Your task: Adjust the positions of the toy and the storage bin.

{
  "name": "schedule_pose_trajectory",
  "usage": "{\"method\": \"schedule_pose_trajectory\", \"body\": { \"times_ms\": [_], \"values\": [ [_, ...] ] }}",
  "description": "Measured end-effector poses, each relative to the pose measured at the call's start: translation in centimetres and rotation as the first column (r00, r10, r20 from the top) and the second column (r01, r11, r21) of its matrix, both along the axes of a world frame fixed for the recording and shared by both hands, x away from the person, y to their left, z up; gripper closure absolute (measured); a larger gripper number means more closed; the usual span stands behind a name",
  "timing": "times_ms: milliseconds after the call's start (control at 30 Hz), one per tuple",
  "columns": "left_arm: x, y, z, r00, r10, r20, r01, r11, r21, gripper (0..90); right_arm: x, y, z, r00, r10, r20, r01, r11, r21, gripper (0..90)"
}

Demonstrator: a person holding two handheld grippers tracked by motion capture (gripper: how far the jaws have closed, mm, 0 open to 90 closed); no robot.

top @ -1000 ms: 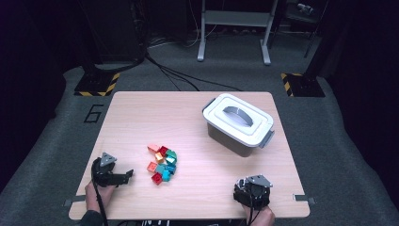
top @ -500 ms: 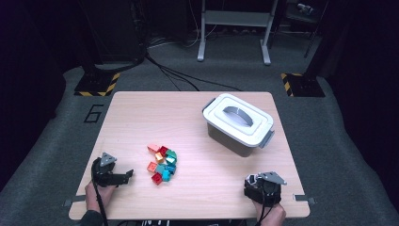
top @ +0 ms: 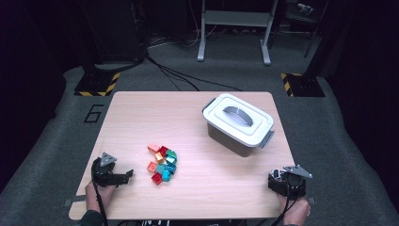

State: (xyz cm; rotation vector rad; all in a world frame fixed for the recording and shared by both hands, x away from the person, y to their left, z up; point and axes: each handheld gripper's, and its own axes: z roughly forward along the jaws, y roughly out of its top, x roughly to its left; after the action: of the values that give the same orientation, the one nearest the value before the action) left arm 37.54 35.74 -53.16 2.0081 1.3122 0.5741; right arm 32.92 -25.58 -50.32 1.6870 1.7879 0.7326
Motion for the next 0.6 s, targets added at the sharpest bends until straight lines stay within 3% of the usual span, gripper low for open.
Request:
{"method": "schedule_pose_trajectory", "body": {
  "times_ms": [233,367,467,600],
  "values": [
    [0.0,0.0,0.0,1.0,0.0,-0.001,0.0,1.0,0.0,3.9,0.2,-1.2,-1.6,0.9991,-0.017,-0.038,0.018,1.0,0.02,23.4],
    [0.0,0.0,0.0,1.0,0.002,0.003,-0.002,1.0,-0.003,4.0,0.1,-1.6,-1.9,0.9996,-0.02,-0.019,0.021,0.999,0.039,23.1],
    [0.0,0.0,0.0,1.0,0.0,-0.003,0.0,1.0,-0.001,4.0,0.2,-1.5,-1.8,0.9989,-0.015,-0.045,0.017,0.999,0.045,14.5],
    [0.0,0.0,0.0,1.0,0.0,-0.003,0.0,1.0,-0.002,4.0,0.0,-1.6,-1.1,0.9993,0.013,-0.035,-0.011,0.998,0.055,8.8]
  ]
}}
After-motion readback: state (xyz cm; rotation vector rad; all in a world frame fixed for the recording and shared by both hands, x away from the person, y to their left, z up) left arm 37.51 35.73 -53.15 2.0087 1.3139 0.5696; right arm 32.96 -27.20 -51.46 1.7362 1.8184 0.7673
